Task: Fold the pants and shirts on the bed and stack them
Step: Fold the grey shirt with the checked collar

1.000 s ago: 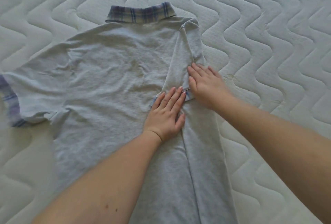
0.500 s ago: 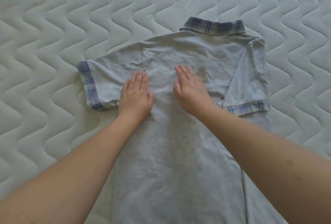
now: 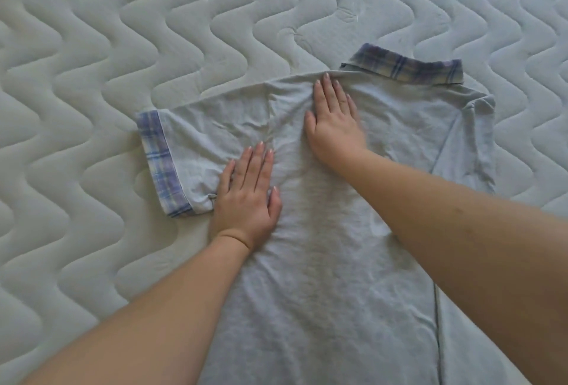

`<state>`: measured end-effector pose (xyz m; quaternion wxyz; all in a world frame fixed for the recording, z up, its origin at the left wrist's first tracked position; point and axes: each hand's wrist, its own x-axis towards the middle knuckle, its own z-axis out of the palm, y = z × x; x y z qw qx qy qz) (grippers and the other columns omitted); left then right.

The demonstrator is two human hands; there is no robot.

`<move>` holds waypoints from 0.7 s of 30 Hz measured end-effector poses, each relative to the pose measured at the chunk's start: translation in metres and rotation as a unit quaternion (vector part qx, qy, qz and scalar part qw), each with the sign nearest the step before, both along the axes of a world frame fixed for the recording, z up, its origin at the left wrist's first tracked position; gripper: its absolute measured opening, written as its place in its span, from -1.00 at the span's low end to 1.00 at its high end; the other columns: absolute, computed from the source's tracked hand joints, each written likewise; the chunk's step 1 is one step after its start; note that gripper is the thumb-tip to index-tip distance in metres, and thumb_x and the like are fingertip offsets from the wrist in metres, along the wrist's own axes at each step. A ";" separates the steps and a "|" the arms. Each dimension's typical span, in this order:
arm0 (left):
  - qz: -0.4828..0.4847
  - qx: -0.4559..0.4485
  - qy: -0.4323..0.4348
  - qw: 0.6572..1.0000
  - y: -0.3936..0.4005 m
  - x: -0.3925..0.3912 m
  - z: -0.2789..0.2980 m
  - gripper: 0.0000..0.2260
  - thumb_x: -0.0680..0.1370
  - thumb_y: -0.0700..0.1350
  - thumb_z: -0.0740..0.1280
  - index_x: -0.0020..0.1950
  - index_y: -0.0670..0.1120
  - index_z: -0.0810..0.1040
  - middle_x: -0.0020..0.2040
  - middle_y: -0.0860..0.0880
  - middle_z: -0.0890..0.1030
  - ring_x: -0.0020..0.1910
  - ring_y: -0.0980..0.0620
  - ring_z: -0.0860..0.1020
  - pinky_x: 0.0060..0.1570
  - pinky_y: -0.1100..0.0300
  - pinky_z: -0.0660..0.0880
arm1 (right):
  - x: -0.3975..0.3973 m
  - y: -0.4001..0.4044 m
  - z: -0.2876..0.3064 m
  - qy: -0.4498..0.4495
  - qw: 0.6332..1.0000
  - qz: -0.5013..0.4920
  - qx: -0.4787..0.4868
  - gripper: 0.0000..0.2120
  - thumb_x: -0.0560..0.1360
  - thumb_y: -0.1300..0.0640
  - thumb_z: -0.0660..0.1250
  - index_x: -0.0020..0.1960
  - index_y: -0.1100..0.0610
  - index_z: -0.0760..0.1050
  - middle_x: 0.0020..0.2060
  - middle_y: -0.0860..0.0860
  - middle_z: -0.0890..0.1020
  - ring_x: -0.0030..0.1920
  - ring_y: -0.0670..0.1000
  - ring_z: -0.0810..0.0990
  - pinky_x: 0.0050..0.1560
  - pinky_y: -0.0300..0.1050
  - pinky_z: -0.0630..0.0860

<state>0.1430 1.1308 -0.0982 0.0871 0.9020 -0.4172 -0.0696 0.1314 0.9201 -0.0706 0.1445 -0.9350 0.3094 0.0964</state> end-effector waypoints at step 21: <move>0.169 0.034 0.074 0.982 -0.024 0.134 0.050 -0.50 0.60 0.02 0.27 0.50 -0.11 0.29 0.43 -0.16 0.38 0.42 -0.17 0.32 0.46 -0.10 0.13 | 0.002 -0.004 -0.029 -0.062 0.991 0.093 -0.074 -0.47 0.63 -0.05 -0.07 0.60 -0.02 0.08 0.58 -0.06 0.11 0.58 -0.04 0.02 0.56 0.04 -0.06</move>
